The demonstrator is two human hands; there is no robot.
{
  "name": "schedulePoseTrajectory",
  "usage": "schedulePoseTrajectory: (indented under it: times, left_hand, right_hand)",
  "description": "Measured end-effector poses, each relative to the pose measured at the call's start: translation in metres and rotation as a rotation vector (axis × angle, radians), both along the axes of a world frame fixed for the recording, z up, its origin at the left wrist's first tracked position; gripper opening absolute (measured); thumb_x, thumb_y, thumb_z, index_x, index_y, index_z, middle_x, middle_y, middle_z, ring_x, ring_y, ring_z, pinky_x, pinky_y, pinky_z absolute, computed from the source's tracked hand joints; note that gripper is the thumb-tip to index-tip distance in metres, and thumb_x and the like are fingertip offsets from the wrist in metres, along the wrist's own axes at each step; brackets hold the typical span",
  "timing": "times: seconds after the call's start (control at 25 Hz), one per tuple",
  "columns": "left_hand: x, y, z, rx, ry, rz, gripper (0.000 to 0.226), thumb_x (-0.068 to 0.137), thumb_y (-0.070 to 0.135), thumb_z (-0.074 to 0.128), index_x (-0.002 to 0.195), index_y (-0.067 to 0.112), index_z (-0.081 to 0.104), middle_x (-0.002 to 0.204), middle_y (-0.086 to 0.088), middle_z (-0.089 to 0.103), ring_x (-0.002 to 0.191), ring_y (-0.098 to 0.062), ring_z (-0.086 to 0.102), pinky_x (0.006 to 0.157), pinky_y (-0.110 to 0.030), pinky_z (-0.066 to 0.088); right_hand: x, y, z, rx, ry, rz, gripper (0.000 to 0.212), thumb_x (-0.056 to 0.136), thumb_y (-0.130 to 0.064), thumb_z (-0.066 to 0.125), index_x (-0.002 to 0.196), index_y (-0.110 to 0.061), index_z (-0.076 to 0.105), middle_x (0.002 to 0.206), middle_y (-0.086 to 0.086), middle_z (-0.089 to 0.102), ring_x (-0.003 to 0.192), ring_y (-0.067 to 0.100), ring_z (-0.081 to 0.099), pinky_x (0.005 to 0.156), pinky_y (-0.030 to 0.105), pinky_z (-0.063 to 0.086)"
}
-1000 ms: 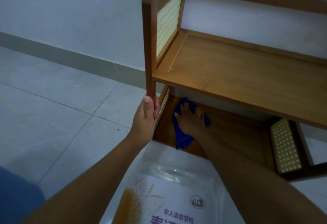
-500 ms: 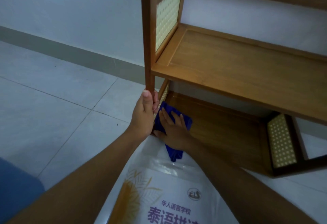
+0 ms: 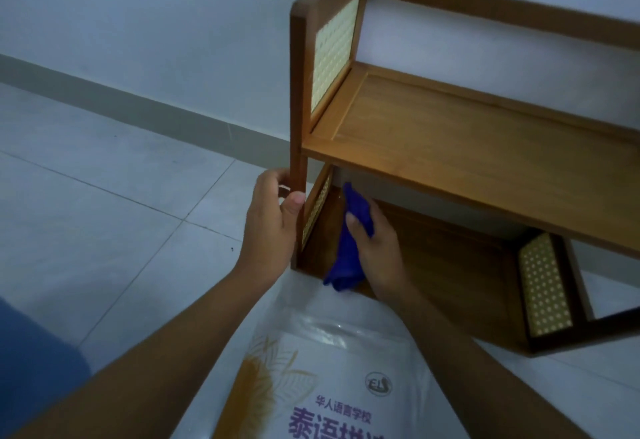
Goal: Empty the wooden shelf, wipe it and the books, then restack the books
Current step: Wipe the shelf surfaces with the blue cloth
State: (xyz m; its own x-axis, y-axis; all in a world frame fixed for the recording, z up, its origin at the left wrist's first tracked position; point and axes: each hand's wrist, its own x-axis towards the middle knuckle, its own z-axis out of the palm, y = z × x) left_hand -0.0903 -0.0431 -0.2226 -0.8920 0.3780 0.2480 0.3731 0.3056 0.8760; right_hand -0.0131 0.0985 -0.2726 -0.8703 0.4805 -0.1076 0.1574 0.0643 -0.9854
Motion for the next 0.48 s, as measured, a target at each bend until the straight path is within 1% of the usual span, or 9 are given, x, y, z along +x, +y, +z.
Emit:
schedulePoseTrajectory:
  times: [0.04, 0.08, 0.16, 0.24, 0.32, 0.4, 0.44, 0.48]
  left_hand:
    - [0.0, -0.001, 0.003, 0.005, 0.061, 0.013, 0.021, 0.097, 0.022, 0.049, 0.117, 0.015, 0.048, 0.109, 0.004, 0.054, 0.092, 0.002, 0.054, 0.072, -0.001, 0.042]
    - [0.0, -0.002, 0.005, 0.006, 0.105, 0.019, 0.022, 0.096, 0.018, 0.052, 0.117, 0.013, 0.052, 0.108, 0.004, 0.055, 0.09, 0.005, 0.053, 0.072, 0.002, 0.041]
    - [0.002, -0.005, 0.008, -0.012, 0.131, 0.031, 0.019, 0.094, 0.015, 0.055, 0.113, 0.013, 0.056, 0.103, 0.005, 0.058, 0.087, 0.009, 0.053, 0.074, 0.003, 0.039]
    - [0.004, -0.005, 0.012, -0.018, 0.104, 0.04, 0.014, 0.094, 0.015, 0.056, 0.107, 0.019, 0.054, 0.099, 0.007, 0.057, 0.081, 0.008, 0.053, 0.071, 0.003, 0.04]
    - [0.003, -0.005, 0.014, -0.028, 0.088, 0.025, 0.016, 0.094, 0.015, 0.056, 0.104, 0.025, 0.048, 0.099, 0.009, 0.055, 0.08, 0.008, 0.053, 0.068, 0.003, 0.041]
    - [0.001, -0.004, 0.015, -0.051, 0.084, 0.016, 0.018, 0.094, 0.016, 0.055, 0.107, 0.026, 0.047, 0.103, 0.01, 0.053, 0.081, 0.006, 0.053, 0.065, 0.0, 0.044]
    - [0.0, -0.005, 0.015, -0.067, 0.079, 0.015, 0.018, 0.094, 0.017, 0.054, 0.11, 0.025, 0.048, 0.105, 0.011, 0.052, 0.081, 0.005, 0.052, 0.064, -0.002, 0.045]
    - [-0.001, -0.005, 0.015, -0.078, 0.076, 0.012, 0.019, 0.095, 0.018, 0.054, 0.112, 0.023, 0.049, 0.106, 0.011, 0.051, 0.082, 0.005, 0.052, 0.062, -0.002, 0.045]
  right_hand:
    - [-0.009, -0.012, 0.006, -0.165, 0.065, 0.019, 0.04, 0.098, -0.031, 0.047, 0.136, -0.041, 0.044, 0.132, -0.003, 0.055, 0.113, 0.015, 0.059, 0.094, 0.038, 0.048]
    - [-0.017, -0.025, 0.008, -0.247, 0.089, 0.079, 0.045, 0.097, -0.029, 0.045, 0.137, -0.046, 0.041, 0.138, -0.004, 0.05, 0.12, 0.016, 0.055, 0.1, 0.042, 0.045]
    - [-0.027, -0.046, 0.004, -0.229, 0.072, 0.193, 0.055, 0.094, -0.023, 0.04, 0.141, -0.05, 0.033, 0.148, -0.008, 0.04, 0.129, 0.015, 0.046, 0.109, 0.046, 0.036]
    - [-0.034, -0.048, -0.002, -0.196, 0.05, 0.209, 0.059, 0.094, -0.02, 0.037, 0.146, -0.046, 0.026, 0.152, -0.009, 0.034, 0.133, 0.014, 0.041, 0.113, 0.047, 0.03]
    - [-0.044, -0.04, -0.007, -0.164, 0.029, 0.166, 0.057, 0.091, -0.026, 0.039, 0.144, -0.044, 0.029, 0.148, -0.003, 0.039, 0.128, 0.019, 0.045, 0.11, 0.048, 0.033]
    - [-0.057, -0.032, -0.004, -0.108, 0.015, 0.11, 0.056, 0.084, -0.03, 0.04, 0.139, -0.037, 0.037, 0.139, 0.002, 0.047, 0.122, 0.021, 0.05, 0.107, 0.049, 0.036]
    - [-0.065, -0.029, -0.001, -0.092, 0.025, 0.081, 0.053, 0.081, -0.029, 0.04, 0.134, -0.034, 0.043, 0.133, 0.003, 0.051, 0.118, 0.022, 0.052, 0.107, 0.05, 0.036]
    - [-0.072, -0.027, 0.003, -0.089, 0.042, 0.051, 0.048, 0.079, -0.028, 0.04, 0.126, -0.035, 0.049, 0.128, 0.004, 0.053, 0.115, 0.022, 0.053, 0.107, 0.052, 0.036]
